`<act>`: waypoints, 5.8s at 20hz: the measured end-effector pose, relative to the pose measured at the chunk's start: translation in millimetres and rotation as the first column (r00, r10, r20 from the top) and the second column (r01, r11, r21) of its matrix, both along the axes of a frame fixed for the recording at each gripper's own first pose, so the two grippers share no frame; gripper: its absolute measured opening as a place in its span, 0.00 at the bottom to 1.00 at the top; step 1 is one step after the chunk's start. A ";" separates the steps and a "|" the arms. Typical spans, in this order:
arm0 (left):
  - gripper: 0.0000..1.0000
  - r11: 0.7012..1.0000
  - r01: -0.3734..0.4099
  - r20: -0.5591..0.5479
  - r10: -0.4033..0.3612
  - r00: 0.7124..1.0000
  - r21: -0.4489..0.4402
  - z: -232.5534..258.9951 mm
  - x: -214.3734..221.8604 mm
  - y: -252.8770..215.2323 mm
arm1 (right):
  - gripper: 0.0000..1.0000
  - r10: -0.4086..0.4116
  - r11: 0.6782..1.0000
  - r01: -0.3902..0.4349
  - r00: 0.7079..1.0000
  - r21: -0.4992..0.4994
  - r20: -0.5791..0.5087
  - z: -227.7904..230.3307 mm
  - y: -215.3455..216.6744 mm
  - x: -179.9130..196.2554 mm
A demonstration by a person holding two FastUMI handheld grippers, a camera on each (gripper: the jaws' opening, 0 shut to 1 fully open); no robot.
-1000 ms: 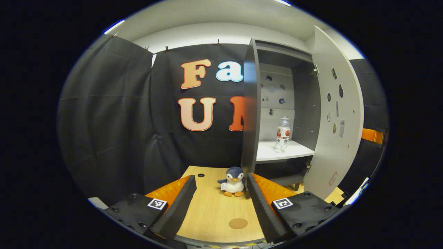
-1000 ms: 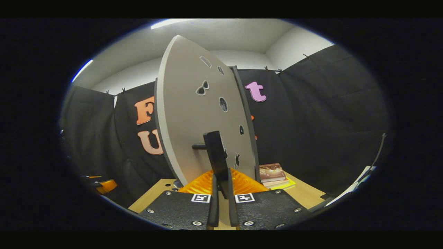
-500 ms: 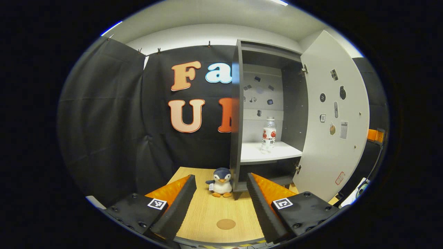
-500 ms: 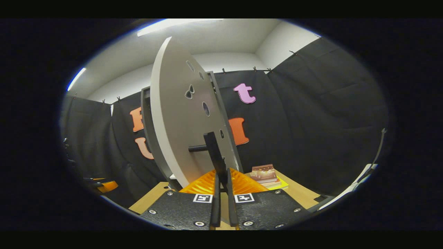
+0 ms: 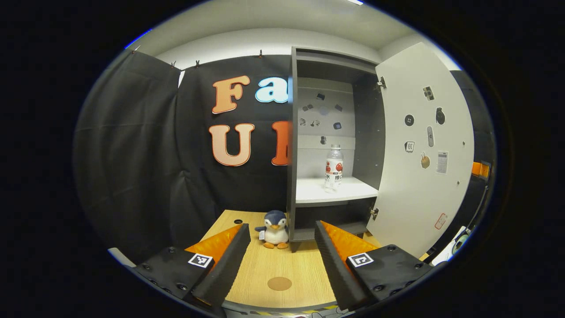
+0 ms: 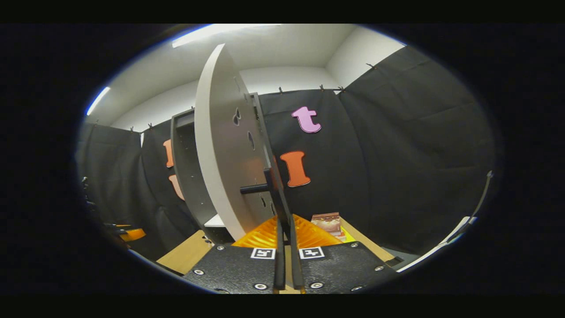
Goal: Open the cabinet door with the right hand, grasp the bottle in the cabinet with the left hand and place it on the coaster, then close the cabinet door with the right hand.
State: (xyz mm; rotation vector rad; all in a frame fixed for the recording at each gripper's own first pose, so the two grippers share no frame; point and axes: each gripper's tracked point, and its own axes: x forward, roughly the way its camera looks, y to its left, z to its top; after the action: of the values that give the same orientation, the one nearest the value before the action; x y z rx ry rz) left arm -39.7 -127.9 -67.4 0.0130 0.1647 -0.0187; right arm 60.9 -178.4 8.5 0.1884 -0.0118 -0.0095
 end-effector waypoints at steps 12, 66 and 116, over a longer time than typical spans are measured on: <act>0.99 0.999 0.042 0.015 -0.042 0.999 -0.012 3.0 17.7 -25.3 | 0.03 -0.001 1.000 -0.002 0.995 0.029 0.095 8.9 16.7 -24.3; 0.84 0.960 0.279 0.258 -0.271 0.927 0.006 32.3 253.6 -145.2 | 0.57 -0.076 0.995 0.080 0.994 0.055 -0.084 -51.8 64.2 -33.8; 0.98 1.000 -0.026 -0.035 0.026 0.999 0.014 -339.6 111.6 8.7 | 0.57 0.072 0.993 -0.018 0.884 0.119 -0.461 -205.5 100.2 -50.3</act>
State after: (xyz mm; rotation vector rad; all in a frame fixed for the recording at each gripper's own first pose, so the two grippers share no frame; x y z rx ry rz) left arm 71.8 -119.2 -407.1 0.0242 0.2006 0.0083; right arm 10.6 -78.3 -197.0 0.2949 0.4763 -0.0088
